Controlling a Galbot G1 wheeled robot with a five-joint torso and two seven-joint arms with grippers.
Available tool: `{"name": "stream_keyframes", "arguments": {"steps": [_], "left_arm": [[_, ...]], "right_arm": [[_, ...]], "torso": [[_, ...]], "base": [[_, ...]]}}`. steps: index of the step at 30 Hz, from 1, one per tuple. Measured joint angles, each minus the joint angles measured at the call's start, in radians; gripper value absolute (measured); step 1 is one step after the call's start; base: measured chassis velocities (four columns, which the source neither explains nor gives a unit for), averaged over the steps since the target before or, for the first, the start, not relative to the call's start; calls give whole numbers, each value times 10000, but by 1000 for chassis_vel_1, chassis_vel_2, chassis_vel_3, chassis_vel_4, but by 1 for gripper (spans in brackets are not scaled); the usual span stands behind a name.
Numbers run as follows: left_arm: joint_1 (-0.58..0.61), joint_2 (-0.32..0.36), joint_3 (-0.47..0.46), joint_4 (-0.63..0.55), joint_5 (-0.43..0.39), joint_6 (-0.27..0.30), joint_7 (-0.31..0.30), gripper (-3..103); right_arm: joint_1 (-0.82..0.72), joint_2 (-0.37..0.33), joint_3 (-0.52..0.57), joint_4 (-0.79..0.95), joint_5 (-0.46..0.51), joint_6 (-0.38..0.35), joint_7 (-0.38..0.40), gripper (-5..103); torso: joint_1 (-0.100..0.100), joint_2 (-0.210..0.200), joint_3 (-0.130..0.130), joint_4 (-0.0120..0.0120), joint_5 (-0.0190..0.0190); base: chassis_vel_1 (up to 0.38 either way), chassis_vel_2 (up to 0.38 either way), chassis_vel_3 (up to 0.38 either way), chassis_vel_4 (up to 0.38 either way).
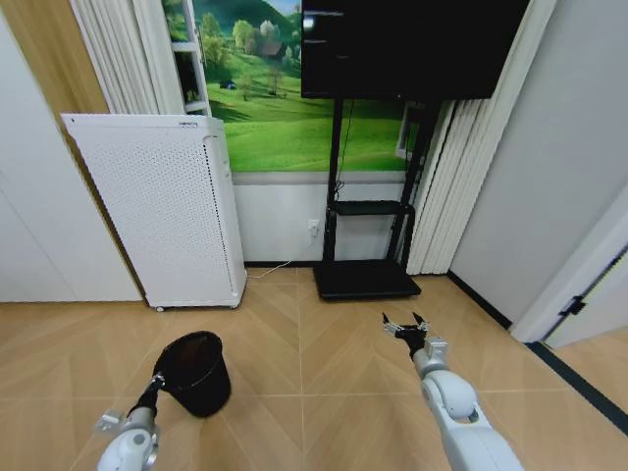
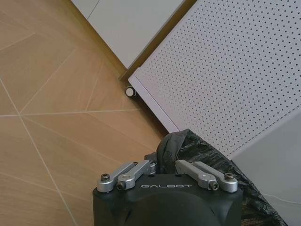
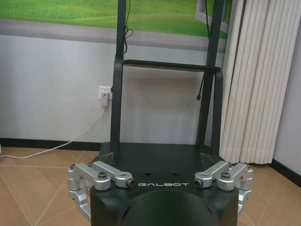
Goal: Pick up the trash bin and place the garbage on the floor into it.
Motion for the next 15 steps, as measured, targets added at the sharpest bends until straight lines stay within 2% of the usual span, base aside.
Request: {"name": "stream_keyframes", "arguments": {"steps": [1, 4, 7, 10, 11, 14, 15], "left_arm": [[0, 0, 0, 0, 0, 0, 0, 4], [-3, 56, -19, 2, 6, -20, 3, 19], [-6, 82, -39, 8, 6, -23, 22, 25], [-9, 150, -55, 26, -6, -16, 144, 41], [-9, 150, -55, 26, -6, -16, 144, 41], [6, 160, -65, -78, -15, 64, 271, 57], [23, 159, -77, -187, 3, 126, 340, 57]], "right_arm": [[0, 0, 0, 0, 0, 0, 0, 100], [-3, -1, 16, -4, -2, 12, -17, 100], [-4, -14, 33, -4, -21, 15, -62, 100], [11, -58, 76, 17, -57, 18, -115, 100], [11, -58, 76, 17, -57, 18, -115, 100], [32, -57, 80, 67, -51, 16, -115, 100], [35, -44, 80, 87, -50, 12, -114, 100]], "torso": [[0, 0, 0, 0, 0], [0, 0, 0, -1, 1], [0, 0, 0, 0, 1], [0, 0, 0, 0, -1], [0, 0, 0, 0, -1], [0, 0, 0, 1, -3], [0, 0, 0, 0, -2]], "base": [[0, 0, 0, 0], [0, 0, 0, 0], [0, 0, 0, 0], [0, 0, 0, 0], [0, 0, 0, 0], [0, 0, 0, 0], [0, 0, 0, 0]]}}
